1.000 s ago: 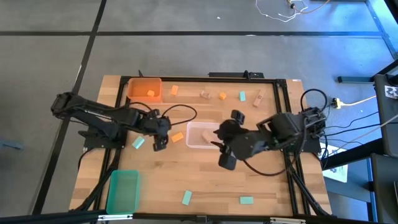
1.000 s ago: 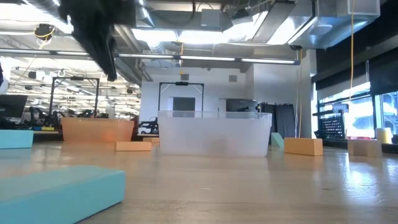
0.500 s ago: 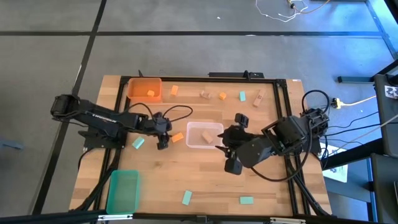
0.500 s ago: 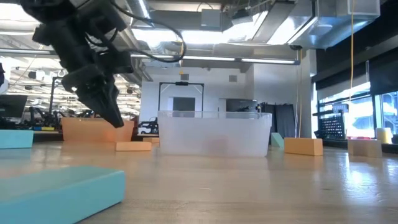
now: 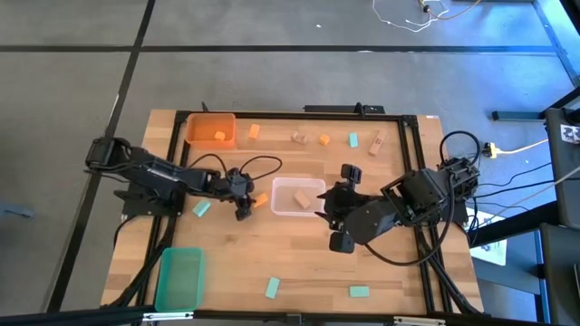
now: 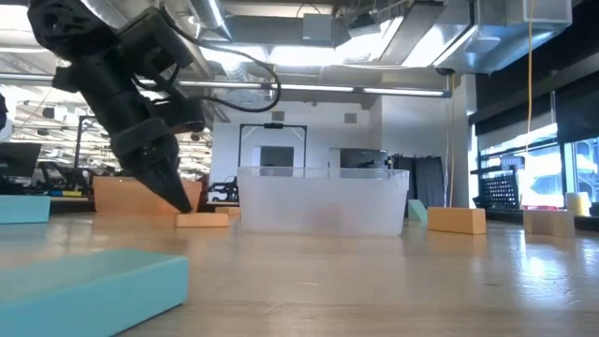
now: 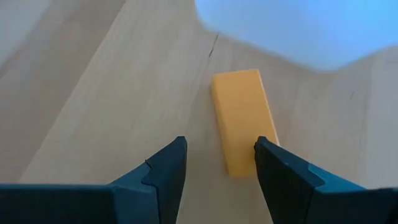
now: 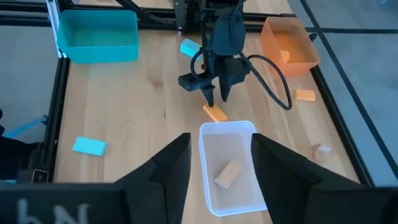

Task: Sort & place blocks by color
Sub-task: Put the yellow block into the orange bin

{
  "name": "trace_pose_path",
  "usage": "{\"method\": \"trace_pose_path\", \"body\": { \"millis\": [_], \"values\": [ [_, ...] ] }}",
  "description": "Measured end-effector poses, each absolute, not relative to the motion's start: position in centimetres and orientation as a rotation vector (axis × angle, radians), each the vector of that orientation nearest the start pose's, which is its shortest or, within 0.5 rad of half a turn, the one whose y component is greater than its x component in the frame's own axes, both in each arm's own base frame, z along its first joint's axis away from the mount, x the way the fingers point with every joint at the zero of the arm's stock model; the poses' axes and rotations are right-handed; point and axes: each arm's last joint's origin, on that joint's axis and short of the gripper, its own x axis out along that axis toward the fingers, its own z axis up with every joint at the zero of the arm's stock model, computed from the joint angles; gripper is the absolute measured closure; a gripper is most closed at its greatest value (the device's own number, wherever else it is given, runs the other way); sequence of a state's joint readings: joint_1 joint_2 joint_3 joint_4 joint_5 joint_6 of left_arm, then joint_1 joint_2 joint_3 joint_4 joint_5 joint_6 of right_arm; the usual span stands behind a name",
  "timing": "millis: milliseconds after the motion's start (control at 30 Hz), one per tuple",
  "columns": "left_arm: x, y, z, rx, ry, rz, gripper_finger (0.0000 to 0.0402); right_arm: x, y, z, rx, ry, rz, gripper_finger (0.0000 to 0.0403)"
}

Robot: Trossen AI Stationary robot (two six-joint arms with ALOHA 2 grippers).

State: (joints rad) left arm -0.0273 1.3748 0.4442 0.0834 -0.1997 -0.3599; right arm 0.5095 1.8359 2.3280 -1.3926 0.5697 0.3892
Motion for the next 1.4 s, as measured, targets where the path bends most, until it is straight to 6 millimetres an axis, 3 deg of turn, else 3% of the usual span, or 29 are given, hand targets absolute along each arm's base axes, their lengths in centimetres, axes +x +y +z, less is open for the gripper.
{"method": "trace_pose_path", "body": {
  "millis": [267,567,700,1033,1400],
  "values": [
    [23.5,-0.1,12.0,-0.239,0.787,0.304,0.0223,29.8,14.8,45.3,-0.112,0.765,-0.203,0.0234],
    [24.5,-0.2,15.0,-0.218,0.676,0.240,0.0223,29.7,14.8,45.2,-0.122,0.780,-0.206,0.0234],
    [24.6,-0.4,15.1,-0.179,0.687,0.190,0.0223,29.6,14.7,45.2,-0.126,0.786,-0.206,0.0234],
    [24.7,-1.5,13.0,-0.038,0.790,0.232,0.0223,29.6,14.7,45.1,-0.127,0.787,-0.206,0.0234],
    [25.0,-1.5,11.4,-0.033,0.844,0.251,0.0223,29.6,14.7,45.1,-0.127,0.788,-0.206,0.0234]
  ]
}}
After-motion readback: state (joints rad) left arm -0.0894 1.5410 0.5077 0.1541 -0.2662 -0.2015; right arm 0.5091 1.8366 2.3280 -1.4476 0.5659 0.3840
